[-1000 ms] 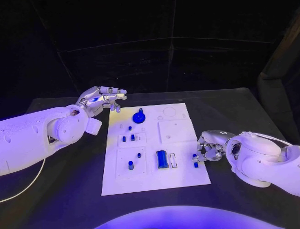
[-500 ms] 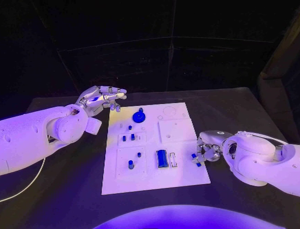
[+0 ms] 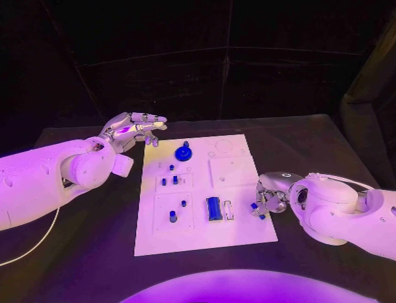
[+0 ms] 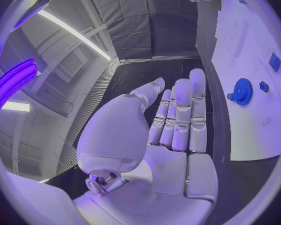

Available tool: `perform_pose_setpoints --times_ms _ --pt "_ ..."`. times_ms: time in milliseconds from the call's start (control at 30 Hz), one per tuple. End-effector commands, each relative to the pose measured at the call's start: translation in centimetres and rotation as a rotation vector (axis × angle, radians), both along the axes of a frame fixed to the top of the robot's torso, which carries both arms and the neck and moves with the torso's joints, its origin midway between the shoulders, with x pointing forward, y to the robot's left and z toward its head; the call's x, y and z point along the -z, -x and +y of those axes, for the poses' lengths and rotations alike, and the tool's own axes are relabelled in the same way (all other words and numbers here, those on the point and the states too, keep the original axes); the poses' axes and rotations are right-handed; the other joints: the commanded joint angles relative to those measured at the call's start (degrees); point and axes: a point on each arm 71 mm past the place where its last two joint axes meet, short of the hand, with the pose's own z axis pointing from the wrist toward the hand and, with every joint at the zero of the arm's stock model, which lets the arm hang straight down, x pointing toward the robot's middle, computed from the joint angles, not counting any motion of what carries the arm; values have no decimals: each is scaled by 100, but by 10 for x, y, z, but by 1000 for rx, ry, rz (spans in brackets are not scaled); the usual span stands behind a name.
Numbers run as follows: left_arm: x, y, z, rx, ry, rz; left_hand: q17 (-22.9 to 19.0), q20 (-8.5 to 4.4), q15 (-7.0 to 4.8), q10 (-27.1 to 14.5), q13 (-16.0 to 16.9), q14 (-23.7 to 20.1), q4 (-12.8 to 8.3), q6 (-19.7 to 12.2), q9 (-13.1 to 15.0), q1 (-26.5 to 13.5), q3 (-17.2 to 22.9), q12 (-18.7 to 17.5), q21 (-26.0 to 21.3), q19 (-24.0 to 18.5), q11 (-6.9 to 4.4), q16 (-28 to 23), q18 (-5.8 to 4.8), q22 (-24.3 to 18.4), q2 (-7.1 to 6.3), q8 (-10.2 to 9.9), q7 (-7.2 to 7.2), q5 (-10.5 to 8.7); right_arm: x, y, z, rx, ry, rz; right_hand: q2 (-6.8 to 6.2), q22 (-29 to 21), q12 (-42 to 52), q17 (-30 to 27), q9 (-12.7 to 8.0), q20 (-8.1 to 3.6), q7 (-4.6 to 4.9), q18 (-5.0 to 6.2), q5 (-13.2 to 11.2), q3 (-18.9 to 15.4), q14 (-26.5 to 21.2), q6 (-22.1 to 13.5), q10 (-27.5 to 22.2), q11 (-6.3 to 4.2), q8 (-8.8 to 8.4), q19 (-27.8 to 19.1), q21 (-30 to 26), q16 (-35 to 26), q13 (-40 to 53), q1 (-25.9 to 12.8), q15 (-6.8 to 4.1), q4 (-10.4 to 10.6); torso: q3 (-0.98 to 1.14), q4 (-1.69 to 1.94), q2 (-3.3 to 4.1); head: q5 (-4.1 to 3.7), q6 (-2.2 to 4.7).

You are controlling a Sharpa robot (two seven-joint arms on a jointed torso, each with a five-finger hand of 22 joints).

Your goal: Assemble the parts on the task board

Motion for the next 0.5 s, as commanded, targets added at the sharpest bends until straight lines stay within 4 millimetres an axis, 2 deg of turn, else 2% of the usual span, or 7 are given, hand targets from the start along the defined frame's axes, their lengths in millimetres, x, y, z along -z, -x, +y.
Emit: perform_pose_setpoints --times_ms 33,100,167,233,333,500 --pt "-1 1 -1 13 7 -5 -6 47 18 -40 -6 -34 -5 -48 6 -18 -23 38 -39 -10 17 4 82 -6 56 27 2 -10 7 4 -1 -7 37 32 65 6 -48 29 -45 -24 -6 -23 -53 38 317 -28 -50 -7 -68 -11 -11 -29 -21 168 31 -85 0 2 0 5 3" --pt "-1 1 -1 12 7 -5 -6 47 18 -40 -6 -34 -5 -48 6 -18 -23 38 -39 -10 17 4 82 -6 56 27 2 -10 7 3 -1 -5 36 27 178 4 -75 30 -64 -32 -13 -22 -67 170 317 -32 -65 -17 -110 -12 -13 -32 -34 380 19 -199 1 1 -2 12 -6" --pt "-1 1 -1 12 7 -4 -6 47 18 -40 -6 -34 -5 -48 6 -18 -23 38 -39 -10 17 4 82 -6 56 27 2 -10 6 3 -1 1 31 19 322 10 -110 35 -89 -50 -17 -22 -200 399 318 -20 -87 -29 -161 -8 -11 -31 -46 656 4 -348 2 -1 -1 14 -11" --pt "-1 1 -1 12 7 -4 -6 47 18 -40 -6 -34 -5 -48 6 -18 -23 38 -39 -10 17 4 82 -6 56 27 2 -10 6 3 0 4 25 12 370 13 -142 41 -113 -57 -9 -24 -235 573 318 -11 -108 -30 -207 -6 -11 -30 -59 783 5 -424 3 -4 -2 16 -16" --pt "-1 1 -1 12 7 -4 -6 47 18 -40 -6 -34 -5 -48 6 -18 -23 38 -39 -10 17 4 82 -6 56 27 2 -10 4 4 0 13 6 0 350 22 -156 53 -135 -51 -11 -27 -188 709 321 8 -107 -24 -250 -2 -7 -24 -64 779 12 -432 4 -3 -6 18 -16" --pt "-1 1 -1 12 7 -4 -6 47 18 -40 -6 -34 -5 -48 6 -18 -23 38 -39 -10 17 4 82 -6 56 27 2 -10 1 7 2 51 -66 0 163 33 -130 71 -191 -35 10 -29 -166 879 325 21 -62 -5 -364 5 -3 -17 -39 502 32 -288 2 3 -10 9 -14"
